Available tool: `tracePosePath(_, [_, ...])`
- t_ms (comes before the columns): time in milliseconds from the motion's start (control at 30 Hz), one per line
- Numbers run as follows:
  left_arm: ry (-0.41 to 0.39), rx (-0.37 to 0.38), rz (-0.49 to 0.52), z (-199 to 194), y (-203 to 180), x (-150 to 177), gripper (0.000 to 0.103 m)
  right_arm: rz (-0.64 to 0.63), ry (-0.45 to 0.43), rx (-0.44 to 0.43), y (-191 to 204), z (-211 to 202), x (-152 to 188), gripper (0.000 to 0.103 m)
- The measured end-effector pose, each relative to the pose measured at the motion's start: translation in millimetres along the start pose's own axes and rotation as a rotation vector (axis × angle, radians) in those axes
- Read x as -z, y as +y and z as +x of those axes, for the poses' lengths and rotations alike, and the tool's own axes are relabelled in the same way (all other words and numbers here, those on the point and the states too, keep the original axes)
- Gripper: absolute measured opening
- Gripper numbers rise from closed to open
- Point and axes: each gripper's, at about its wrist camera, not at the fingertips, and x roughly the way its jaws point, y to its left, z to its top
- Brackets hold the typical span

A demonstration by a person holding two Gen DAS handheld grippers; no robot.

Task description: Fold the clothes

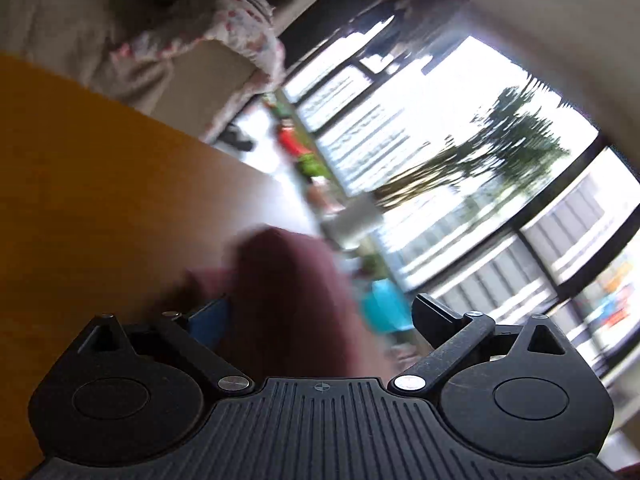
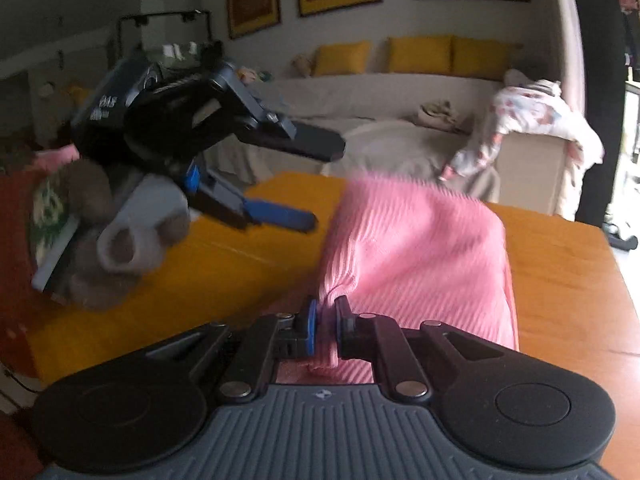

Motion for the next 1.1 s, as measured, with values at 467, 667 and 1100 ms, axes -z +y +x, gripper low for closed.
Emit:
tracePosePath(467, [0.109, -0.247, 0.109, 24.1, 9.8, 20.1, 0.082, 0.254, -0.064, 0.007, -62.4, -51.5, -4.2, 0.086])
tracePosePath(667, [0.178, -0.177, 0.147, 34.5, 2.8, 36.4, 0.087, 0.547, 0.077, -0.052, -113.4, 1.1, 25.9, 0.088])
tracePosePath(1100, [0.039, -0.366, 0.127, -14.6, 57.7, -18.9, 0.066, 0.274, 0.128, -0.129, -75.1, 128.3, -59.3, 0.054])
